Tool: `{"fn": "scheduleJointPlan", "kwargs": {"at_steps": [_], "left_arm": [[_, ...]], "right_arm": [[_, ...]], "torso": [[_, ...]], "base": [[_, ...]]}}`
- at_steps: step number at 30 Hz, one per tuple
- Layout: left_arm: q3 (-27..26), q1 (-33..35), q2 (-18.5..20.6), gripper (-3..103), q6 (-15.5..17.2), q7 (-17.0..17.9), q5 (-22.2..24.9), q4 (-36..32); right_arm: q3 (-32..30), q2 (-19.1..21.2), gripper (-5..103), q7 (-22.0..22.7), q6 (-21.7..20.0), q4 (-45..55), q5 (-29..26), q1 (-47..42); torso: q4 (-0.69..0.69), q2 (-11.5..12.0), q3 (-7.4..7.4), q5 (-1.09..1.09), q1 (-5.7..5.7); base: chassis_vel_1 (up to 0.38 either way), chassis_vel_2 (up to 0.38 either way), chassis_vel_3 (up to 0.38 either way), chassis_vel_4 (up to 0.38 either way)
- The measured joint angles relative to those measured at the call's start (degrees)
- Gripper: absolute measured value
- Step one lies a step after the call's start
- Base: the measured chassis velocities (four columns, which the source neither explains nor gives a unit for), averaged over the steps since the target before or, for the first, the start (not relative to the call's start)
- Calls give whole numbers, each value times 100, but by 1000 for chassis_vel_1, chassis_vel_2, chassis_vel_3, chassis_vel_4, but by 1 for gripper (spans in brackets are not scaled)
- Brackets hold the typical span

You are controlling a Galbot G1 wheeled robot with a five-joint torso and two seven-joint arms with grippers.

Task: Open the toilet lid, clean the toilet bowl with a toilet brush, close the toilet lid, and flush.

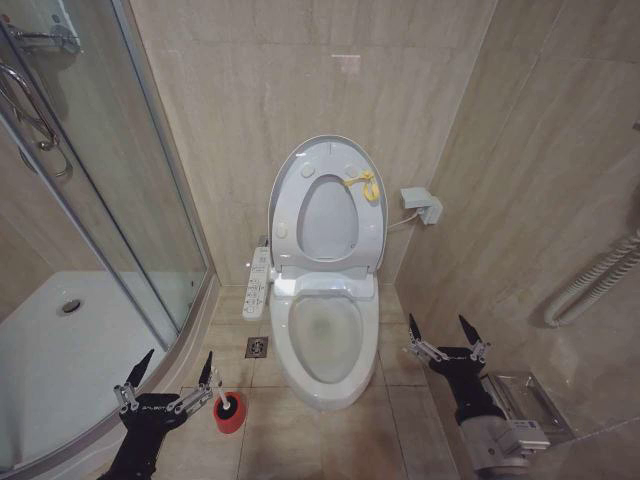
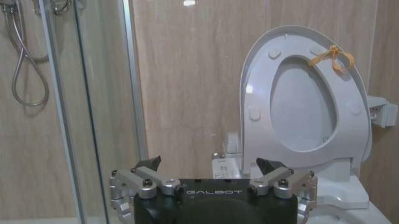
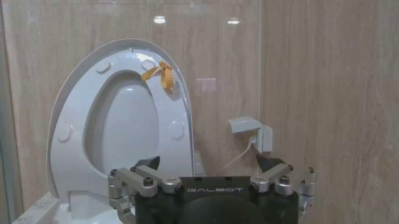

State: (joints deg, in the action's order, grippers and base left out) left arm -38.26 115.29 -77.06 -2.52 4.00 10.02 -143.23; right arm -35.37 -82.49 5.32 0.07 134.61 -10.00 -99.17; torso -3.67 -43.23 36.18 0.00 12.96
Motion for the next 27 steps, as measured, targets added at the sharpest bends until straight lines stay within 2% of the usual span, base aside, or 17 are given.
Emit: {"fn": "scheduleJointPlan", "kwargs": {"at_steps": [15,19,20,23,24,25,27], "left_arm": [[0,0,0,100,0,0,0,0],[0,0,0,100,0,0,0,0],[0,0,0,100,0,0,0,0],[0,0,0,100,0,0,0,0],[0,0,0,100,0,0,0,0],[-1,0,0,100,0,0,0,0],[0,0,0,100,0,0,0,0]], "right_arm": [[0,0,100,0,-1,0,0,0],[18,5,100,-3,-115,0,-3,24],[23,10,100,-2,-175,0,-15,39],[132,43,100,-2,-706,2,-162,164],[132,43,100,-2,-706,2,-162,164],[204,64,100,-2,-1050,9,-262,244],[264,92,100,28,-1364,23,-374,319]], "torso": [[0,0,0,0,0],[0,0,0,0,0],[0,0,0,0,0],[0,0,0,0,0],[0,0,0,0,0],[0,0,0,0,0],[0,0,0,1,0]], "base": [[0,0,0,0],[0,0,0,0],[0,0,0,0],[0,0,0,0],[0,0,0,0],[0,0,0,0],[0,0,0,0]]}}
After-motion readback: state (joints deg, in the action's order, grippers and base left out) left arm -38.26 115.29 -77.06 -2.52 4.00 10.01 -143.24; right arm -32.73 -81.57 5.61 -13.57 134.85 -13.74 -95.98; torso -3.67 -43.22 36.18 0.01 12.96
